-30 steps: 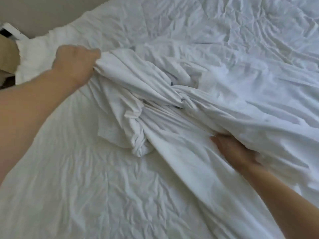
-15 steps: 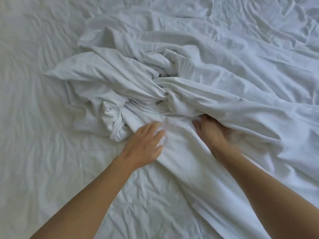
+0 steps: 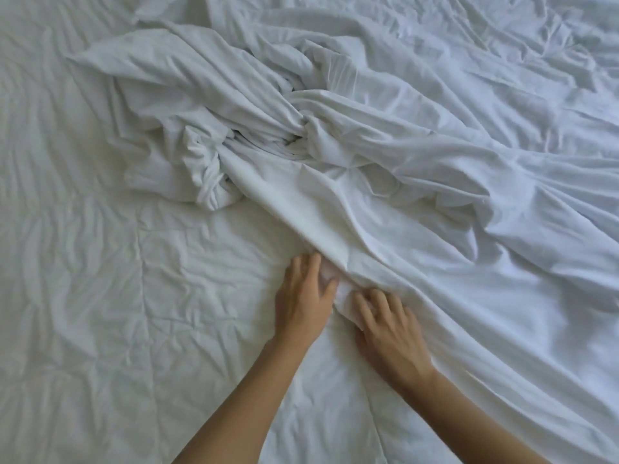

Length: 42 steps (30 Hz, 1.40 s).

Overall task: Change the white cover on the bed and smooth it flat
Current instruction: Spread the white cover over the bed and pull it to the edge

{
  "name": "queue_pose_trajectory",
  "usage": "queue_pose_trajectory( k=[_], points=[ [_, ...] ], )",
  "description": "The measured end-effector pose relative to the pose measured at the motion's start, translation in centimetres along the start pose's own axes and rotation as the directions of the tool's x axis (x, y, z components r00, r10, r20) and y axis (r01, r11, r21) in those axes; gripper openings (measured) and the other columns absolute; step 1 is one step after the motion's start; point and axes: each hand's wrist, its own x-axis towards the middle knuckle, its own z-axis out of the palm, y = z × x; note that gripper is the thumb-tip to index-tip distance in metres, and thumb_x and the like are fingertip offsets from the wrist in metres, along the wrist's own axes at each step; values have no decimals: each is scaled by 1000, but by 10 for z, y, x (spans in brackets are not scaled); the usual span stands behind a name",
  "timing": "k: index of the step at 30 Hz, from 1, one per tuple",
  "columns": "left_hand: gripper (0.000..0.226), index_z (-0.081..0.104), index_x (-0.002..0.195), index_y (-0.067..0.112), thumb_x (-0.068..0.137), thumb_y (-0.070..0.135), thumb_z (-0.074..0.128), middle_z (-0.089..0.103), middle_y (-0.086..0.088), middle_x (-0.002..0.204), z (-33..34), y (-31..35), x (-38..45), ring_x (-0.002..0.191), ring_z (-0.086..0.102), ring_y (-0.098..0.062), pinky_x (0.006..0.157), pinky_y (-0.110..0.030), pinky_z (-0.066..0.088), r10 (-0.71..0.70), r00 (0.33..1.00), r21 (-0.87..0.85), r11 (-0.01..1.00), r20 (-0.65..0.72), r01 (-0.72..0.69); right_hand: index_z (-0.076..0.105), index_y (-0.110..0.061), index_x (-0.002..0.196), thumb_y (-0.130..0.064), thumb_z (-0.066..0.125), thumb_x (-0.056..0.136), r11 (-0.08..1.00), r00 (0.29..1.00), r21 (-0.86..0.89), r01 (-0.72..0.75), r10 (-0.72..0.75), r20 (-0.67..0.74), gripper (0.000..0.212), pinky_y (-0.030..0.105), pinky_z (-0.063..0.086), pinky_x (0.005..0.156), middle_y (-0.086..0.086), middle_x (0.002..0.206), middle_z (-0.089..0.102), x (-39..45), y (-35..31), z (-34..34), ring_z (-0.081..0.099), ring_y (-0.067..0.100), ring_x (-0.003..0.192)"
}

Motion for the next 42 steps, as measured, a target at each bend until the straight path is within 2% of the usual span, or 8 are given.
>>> queue_pose_trajectory(
  k=[3,6,10,14,23,26,31,42],
  points=[
    [62,48,136,16,77,17,68,50,-14,121,2,8,-17,106,53,-32,74,-42,54,153,986,55,986,74,-157,55,-12,72,-4,78,61,999,998,11,-40,40,38,26,27,21,40,4,62,52,-6,12,-19,51,25,44],
    [71,44,136,24,70,27,70,48,-16,126,2,9,-38,107,54,-33,78,-42,55,296,949,148,939,106,-309,49,-12,62,-15,63,81,993,998,116,12,-4,-66,24,25,20,34,2,50,47,-19,16,-41,45,26,33],
    [38,63,111,18,73,19,65,55,-12,95,-9,22,-62,78,56,-30,58,-38,52,398,896,172,914,-200,-368,56,-12,70,-27,43,99,964,977,234,128,-81,-198,35,23,24,37,-1,50,42,-60,1,-70,37,20,36],
    [50,57,105,19,65,-7,70,48,-8,76,-38,24,-72,64,50,-26,48,-32,40,399,808,243,915,-434,-321,54,-10,64,-27,45,101,935,952,306,179,-86,-294,42,24,19,39,1,49,30,-74,-20,-108,17,19,47],
    [21,70,95,6,97,11,50,69,-13,91,-139,-18,-18,81,61,-32,65,-37,43,201,718,180,978,-666,-107,30,-15,57,-30,51,99,816,940,544,195,3,-341,49,19,14,47,-7,60,13,-89,-46,-155,16,19,50],
    [24,65,79,4,95,14,51,64,-12,77,-171,-24,-2,67,57,-33,55,-40,45,366,790,227,930,-492,-290,27,-15,58,-37,51,99,776,960,624,87,102,-261,52,16,14,47,-6,58,14,-102,-46,-146,15,14,51],
    [29,70,107,13,88,31,59,69,-7,105,-141,3,-59,88,67,-29,58,-37,56,684,717,243,724,-133,-645,35,-12,57,-53,43,96,746,948,658,-103,274,-163,58,19,19,45,-5,53,20,-101,-47,-141,19,13,51],
    [6,71,92,13,88,17,67,65,-5,93,-74,40,-84,85,63,-26,65,-35,48,812,579,144,583,-76,-799,66,-12,73,-10,74,82,610,917,715,-341,382,112,12,10,37,57,-11,67,59,-99,-9,-141,53,2,64]
  ],
)
